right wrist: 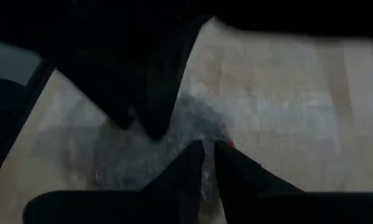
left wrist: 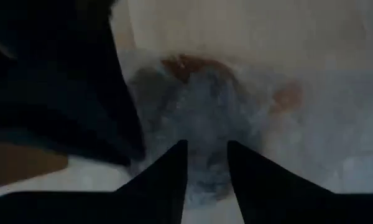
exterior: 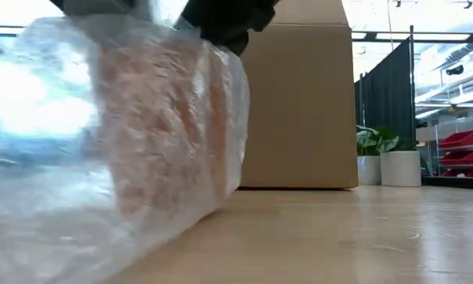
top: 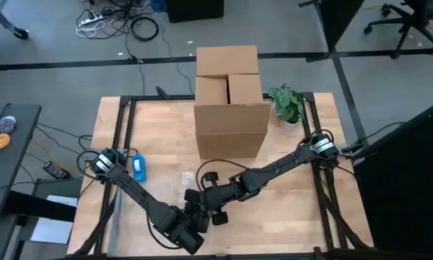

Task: Wrap mug
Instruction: Wrap the orange mug using the transparent bubble wrap

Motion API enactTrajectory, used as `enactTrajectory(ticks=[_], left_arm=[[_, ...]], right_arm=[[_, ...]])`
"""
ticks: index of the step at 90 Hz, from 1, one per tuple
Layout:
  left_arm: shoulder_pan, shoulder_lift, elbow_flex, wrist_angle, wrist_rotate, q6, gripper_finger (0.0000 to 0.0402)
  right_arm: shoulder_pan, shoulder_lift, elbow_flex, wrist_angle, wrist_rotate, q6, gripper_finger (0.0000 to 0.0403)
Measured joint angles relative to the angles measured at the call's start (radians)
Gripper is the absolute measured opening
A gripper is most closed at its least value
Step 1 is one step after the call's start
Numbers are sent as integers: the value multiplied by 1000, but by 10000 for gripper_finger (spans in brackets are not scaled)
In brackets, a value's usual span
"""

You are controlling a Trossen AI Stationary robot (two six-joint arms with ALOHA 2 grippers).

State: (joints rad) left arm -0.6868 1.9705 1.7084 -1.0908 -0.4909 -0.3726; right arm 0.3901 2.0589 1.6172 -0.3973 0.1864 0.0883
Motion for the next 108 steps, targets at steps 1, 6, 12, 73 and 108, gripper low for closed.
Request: enactTrajectory(ticks=[1, 6, 12, 73, 108], left_arm=[[-1, -1, 3, -8, 3, -1, 99], [-8, -9, 10, -53, 13, -22, 99], [-18, -42, 16, -119, -20, -89, 99], [-108, -98, -494, 676, -196, -315, 99], [33, -100, -768, 1281, -190, -78, 99]], right_arm=[[0, 0, 0, 0, 0, 0, 21], [0, 1, 0, -3, -2, 0, 21], [1, 9, -8, -47, -21, -5, 21], [4, 2, 44, -120, -46, -41, 20], [-10, 0, -9, -266, -135, 50, 20]])
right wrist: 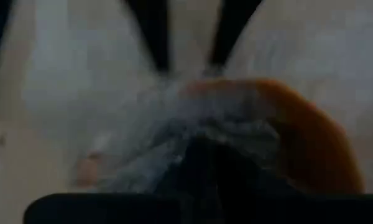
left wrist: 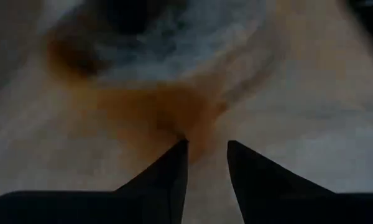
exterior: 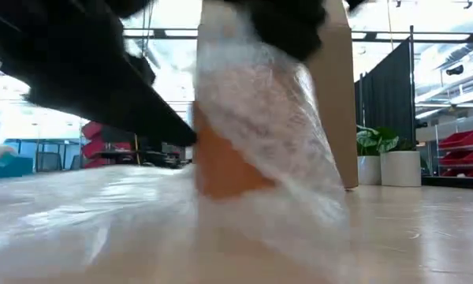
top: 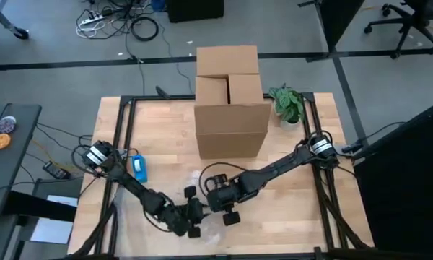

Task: Wrap mug
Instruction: Wrap the orange mug using the transparent bubble wrap

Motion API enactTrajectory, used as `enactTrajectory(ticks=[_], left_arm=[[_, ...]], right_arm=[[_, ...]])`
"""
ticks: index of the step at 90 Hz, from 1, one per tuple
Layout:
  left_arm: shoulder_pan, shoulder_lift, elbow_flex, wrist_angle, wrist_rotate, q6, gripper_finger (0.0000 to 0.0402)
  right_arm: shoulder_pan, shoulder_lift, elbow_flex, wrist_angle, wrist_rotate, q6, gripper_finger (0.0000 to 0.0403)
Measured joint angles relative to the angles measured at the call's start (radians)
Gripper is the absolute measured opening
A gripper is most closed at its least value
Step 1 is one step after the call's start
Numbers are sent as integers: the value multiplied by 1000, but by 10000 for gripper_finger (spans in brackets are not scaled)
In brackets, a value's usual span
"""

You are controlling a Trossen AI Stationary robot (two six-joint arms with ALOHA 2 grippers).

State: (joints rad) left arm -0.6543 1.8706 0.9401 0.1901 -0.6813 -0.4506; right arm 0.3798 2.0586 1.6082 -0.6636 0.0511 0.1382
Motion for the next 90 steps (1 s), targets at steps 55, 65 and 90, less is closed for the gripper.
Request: enactTrajectory(ticks=[55, 65, 90], left_arm=[[83, 7, 2, 48, -4, 110, 99], [84, 7, 2, 54, -4, 109, 99], [83, 8, 2, 66, -4, 99, 99]], right_arm=[[3, -7, 330, -492, -21, 134, 20], [8, -4, 332, -442, -10, 130, 20], [-33, 33, 118, -281, -59, 125, 20]])
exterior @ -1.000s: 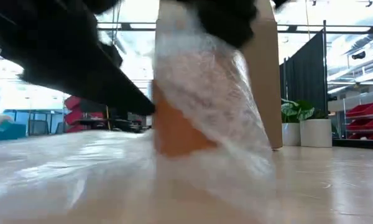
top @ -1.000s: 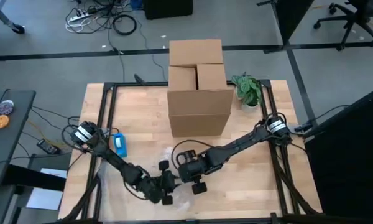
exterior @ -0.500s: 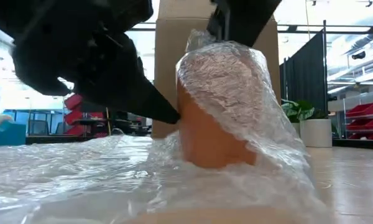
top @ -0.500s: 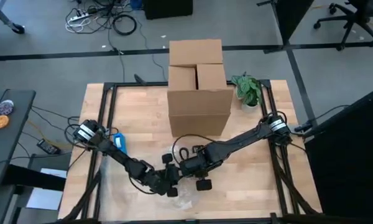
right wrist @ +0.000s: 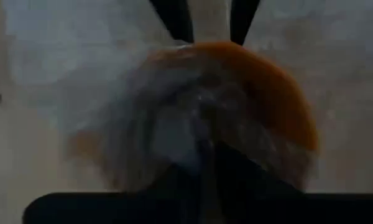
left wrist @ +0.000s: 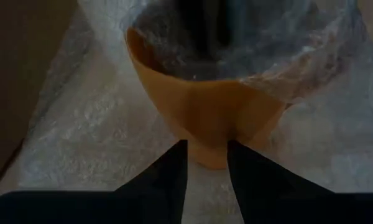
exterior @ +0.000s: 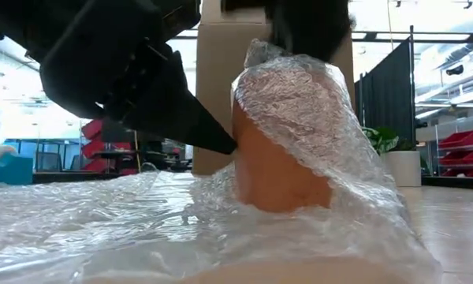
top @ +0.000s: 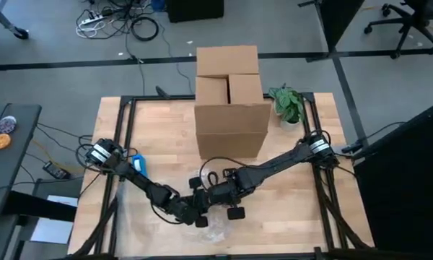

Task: Wrap mug
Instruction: Wrap the orange mug using the transparent bubble wrap

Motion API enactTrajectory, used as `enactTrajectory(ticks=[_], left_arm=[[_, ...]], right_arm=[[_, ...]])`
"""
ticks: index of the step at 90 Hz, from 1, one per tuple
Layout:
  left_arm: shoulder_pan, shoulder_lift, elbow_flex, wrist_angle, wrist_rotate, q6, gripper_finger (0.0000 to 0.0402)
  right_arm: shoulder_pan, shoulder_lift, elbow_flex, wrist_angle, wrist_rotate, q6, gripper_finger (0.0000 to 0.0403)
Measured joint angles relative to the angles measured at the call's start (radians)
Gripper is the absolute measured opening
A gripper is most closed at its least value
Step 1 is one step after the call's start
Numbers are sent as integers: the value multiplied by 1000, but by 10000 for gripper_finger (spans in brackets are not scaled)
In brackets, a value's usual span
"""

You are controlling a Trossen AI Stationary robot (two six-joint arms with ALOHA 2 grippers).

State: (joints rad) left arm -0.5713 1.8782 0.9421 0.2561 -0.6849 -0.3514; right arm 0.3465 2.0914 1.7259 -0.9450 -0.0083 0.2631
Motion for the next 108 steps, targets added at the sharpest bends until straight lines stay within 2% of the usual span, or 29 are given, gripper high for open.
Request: enactTrajectory(ticks=[8, 16, 32, 46, 62, 76, 81, 89, 108], left_arm=[[0, 0, 0, 4, 0, -17, 99], [0, 0, 0, 4, 0, -20, 99], [1, 0, 0, 10, 0, -19, 99], [2, 0, 0, 9, 0, -19, 99], [2, 0, 0, 10, 0, -20, 99], [5, 0, 0, 13, 0, -20, 99], [6, 0, 0, 13, 0, -22, 99], [7, 0, 0, 14, 0, -23, 99], [9, 0, 0, 19, -2, -25, 99]], right_arm=[[-15, 0, -73, 55, -60, 15, 20], [-24, -3, -86, 41, -75, 30, 20], [-32, -3, 1, -45, -65, 50, 20], [-16, -8, 147, -198, -57, 58, 20], [28, -10, 264, -293, 41, 13, 20], [44, -11, 285, -298, 57, -31, 20], [40, -11, 289, -289, 29, -51, 20], [20, -11, 288, -293, -15, -63, 20], [-46, -11, 288, -255, 12, -56, 20]])
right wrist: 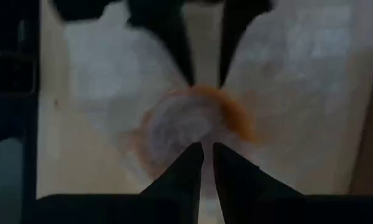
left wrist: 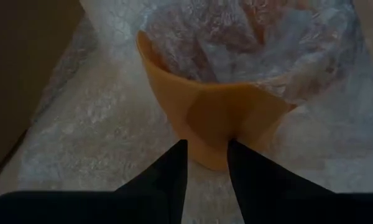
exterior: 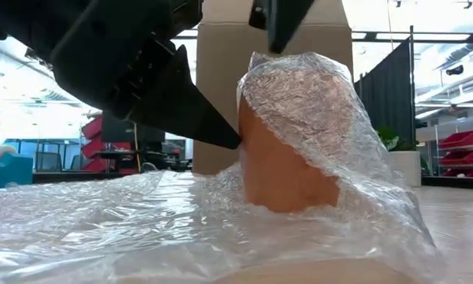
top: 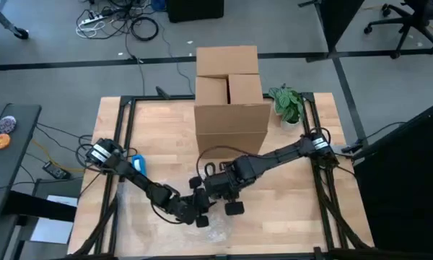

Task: Wrap mug
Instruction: Wrap the orange mug using the transparent bubble wrap

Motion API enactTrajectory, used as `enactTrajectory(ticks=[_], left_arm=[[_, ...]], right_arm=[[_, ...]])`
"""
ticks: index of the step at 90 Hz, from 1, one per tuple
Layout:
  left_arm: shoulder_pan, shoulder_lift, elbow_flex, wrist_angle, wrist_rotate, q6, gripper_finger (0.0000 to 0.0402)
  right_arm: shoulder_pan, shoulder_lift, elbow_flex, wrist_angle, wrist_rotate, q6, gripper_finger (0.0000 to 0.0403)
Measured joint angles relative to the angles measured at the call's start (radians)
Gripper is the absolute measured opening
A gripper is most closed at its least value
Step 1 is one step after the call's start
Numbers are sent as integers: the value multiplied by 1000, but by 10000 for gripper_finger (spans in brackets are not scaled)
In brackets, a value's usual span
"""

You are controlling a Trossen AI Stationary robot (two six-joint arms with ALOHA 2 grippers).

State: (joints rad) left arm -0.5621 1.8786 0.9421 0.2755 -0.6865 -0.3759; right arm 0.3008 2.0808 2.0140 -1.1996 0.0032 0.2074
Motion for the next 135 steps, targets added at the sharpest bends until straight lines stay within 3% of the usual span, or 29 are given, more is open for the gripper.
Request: enactTrajectory(ticks=[23, 61, 72, 110, 122, 135], left_arm=[[0, 0, 0, -2, 0, -1, 99], [0, 0, 0, 0, -1, 3, 99], [0, 0, 0, 3, -1, 3, 99], [0, 0, 0, 15, -1, 5, 99], [0, 0, 0, 29, -1, 5, 99], [0, 0, 0, 29, -1, 5, 99]], right_arm=[[-15, 0, -5, -99, 19, 95, 20], [28, 3, -11, -94, 22, 247, 20], [46, 11, -32, -22, 20, 271, 20], [46, 11, -339, 363, -14, 236, 20], [42, 10, -316, 259, -45, 212, 20], [72, -7, -184, 64, 44, 174, 20]])
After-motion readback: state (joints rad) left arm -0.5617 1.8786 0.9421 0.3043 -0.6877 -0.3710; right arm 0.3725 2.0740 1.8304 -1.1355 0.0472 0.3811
